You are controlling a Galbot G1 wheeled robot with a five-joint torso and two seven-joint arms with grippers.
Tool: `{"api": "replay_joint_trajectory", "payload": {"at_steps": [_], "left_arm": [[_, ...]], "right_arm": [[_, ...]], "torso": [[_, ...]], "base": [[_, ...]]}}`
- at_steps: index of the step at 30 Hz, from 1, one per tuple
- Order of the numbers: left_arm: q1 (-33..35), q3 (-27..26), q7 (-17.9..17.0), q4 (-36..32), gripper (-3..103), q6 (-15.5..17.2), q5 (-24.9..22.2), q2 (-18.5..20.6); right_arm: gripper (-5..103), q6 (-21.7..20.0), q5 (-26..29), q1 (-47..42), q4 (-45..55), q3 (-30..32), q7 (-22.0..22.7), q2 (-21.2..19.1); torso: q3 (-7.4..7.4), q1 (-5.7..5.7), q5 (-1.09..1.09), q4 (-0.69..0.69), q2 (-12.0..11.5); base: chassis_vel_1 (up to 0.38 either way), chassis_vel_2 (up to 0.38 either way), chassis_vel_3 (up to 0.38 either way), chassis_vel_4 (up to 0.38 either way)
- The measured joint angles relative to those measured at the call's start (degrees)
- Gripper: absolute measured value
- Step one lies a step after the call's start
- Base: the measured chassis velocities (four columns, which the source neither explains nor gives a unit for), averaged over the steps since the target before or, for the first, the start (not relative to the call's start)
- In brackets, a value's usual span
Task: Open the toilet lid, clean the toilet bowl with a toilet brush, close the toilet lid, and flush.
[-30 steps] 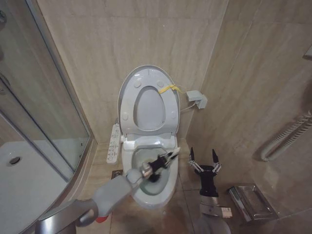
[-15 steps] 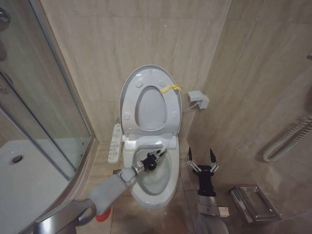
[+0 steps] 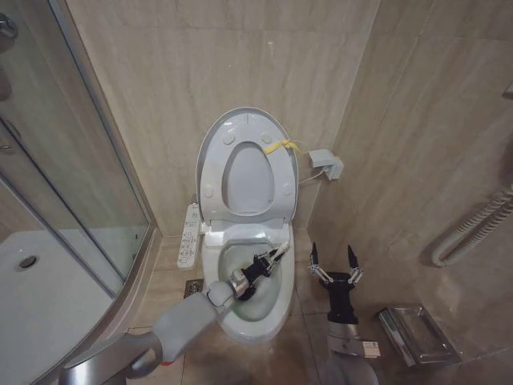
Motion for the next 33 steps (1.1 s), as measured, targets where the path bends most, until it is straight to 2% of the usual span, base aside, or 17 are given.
{"api": "replay_joint_trajectory", "payload": {"at_steps": [3, 5, 7, 9, 10, 11, 13, 15, 16, 21, 25, 27, 28, 29, 30, 32, 33], "left_arm": [[-0.33, 0.64, 0.84, -2.4, 17, -0.31, -1.86, -0.03], [-0.28, 1.07, 1.31, -0.71, 17, -0.36, -0.81, 0.04], [-0.15, 1.26, 1.47, 4.18, 17, -0.43, 2.49, 0.55], [-0.14, 1.01, 1.29, 5.1, 17, -0.61, 3.17, 0.65], [-0.13, 0.87, 0.91, 4.59, 17, -0.49, 2.87, 0.94], [-0.13, 1.07, 0.73, 2.75, 17, -0.07, 1.82, 1.17], [-0.23, 1.17, 0.71, 0.02, 17, 0.32, 0.58, 1.1], [-0.47, 1.35, 0.59, -2.9, 17, 0.54, 0.04, 0.4], [-0.48, 1.86, 0.26, -2.26, 17, 0.54, 0.93, 0.24], [-0.12, 2.49, -1.34, 1.79, 17, 1.05, 2.69, 1.05], [-0.95, 1.36, -2.07, -0.39, 17, 1.72, -0.59, 1.68], [-1.4, 0.9, -1.46, -2.25, 17, 0.9, -2.5, 0.78], [-1.4, 0.9, -1.46, -2.25, 17, 0.9, -2.5, 0.78], [-1.15, 1.38, -1.3, -1.26, 17, 0.54, -1.9, 0.72], [-0.83, 1.75, -1.23, 0.97, 17, 0.48, -0.31, 0.94], [-0.52, 1.54, -1.14, 4.9, 17, 0.0, 2.99, 1.73], [-0.52, 1.54, -1.14, 4.9, 17, 0.0, 2.99, 1.73]], "right_arm": [[100, -0.02, -0.05, 0.13, -0.01, -0.12, 0.0, 0.26], [100, -0.05, -0.12, 0.12, 0.03, -0.26, 0.0, 0.33], [100, -0.13, -0.19, 0.05, 0.22, -0.31, 0.01, 0.39], [100, -0.17, -0.18, 0.06, 0.33, -0.35, 0.0, 0.42], [100, -0.21, -0.14, 0.04, 0.47, -0.31, 0.0, 0.35], [100, -0.23, -0.12, 0.04, 0.47, -0.09, 0.01, 0.17], [100, -0.25, -0.09, 0.07, 0.42, 0.07, 0.02, 0.08], [100, -0.26, -0.09, 0.1, 0.4, 0.14, 0.01, 0.12], [100, -0.27, -0.08, 0.02, 0.41, 0.11, 0.02, 0.21], [100, -0.27, -0.09, -0.34, 0.83, 0.03, 0.02, 0.0], [100, -0.21, 0.07, -0.37, 0.57, 0.34, 0.04, -0.6], [100, -0.16, 0.11, -0.12, 0.28, 0.33, 0.04, -0.21], [100, -0.16, 0.11, -0.12, 0.28, 0.33, 0.04, -0.21], [100, -0.14, 0.09, -0.08, 0.25, 0.2, 0.05, 0.05], [100, -0.13, 0.11, -0.11, 0.25, 0.07, 0.06, 0.12], [100, -0.11, 0.06, -0.41, 0.36, -0.15, 0.06, 0.0], [100, -0.11, 0.06, -0.41, 0.36, -0.15, 0.06, 0.0]], "torso": [[-0.02, -0.02, -0.03, -0.09, 0.02], [-0.02, -0.02, -0.02, -0.1, 0.01], [0.0, -0.01, -0.01, -0.02, 0.0], [-0.01, -0.01, 0.0, 0.02, 0.01], [-0.03, -0.02, -0.02, -0.02, 0.02], [-0.01, -0.01, 0.0, 0.04, 0.01], [0.01, 0.01, 0.02, 0.03, -0.01], [-0.03, -0.02, -0.06, -0.11, 0.02], [-0.02, -0.02, -0.03, -0.12, 0.01], [-0.01, -0.01, -0.01, -0.03, 0.0], [0.0, -0.01, 0.0, 0.03, 0.0], [-0.02, -0.01, -0.02, -0.08, 0.01], [-0.02, -0.01, -0.02, -0.08, 0.01], [-0.02, -0.01, -0.04, -0.13, 0.02], [-0.01, -0.01, -0.05, -0.11, 0.01], [-0.01, -0.01, 0.0, 0.02, 0.01], [-0.01, -0.01, 0.0, 0.02, 0.01]], "base": [[0.0, 0.0, 0.0, 0.0], [0.0, 0.0, 0.0, 0.0], [-0.018, -0.058, -0.002, 0.0], [0.0, 0.0, 0.0, 0.0], [0.0, 0.0, 0.0, 0.0], [0.0, 0.0, 0.0, 0.0], [0.0, 0.0, 0.0, 0.0], [0.0, 0.0, 0.0, 0.0], [0.0, 0.0, 0.0, 0.0], [0.0, 0.0, 0.0, 0.0], [0.0, 0.0, 0.0, 0.0], [0.0, 0.0, 0.0, 0.0], [0.0, 0.0, 0.0, 0.0], [0.0, 0.0, 0.0, 0.0], [0.0, 0.0, 0.0, 0.0], [0.0, 0.0, 0.0, 0.0], [0.0, 0.0, 0.0, 0.0]]}}
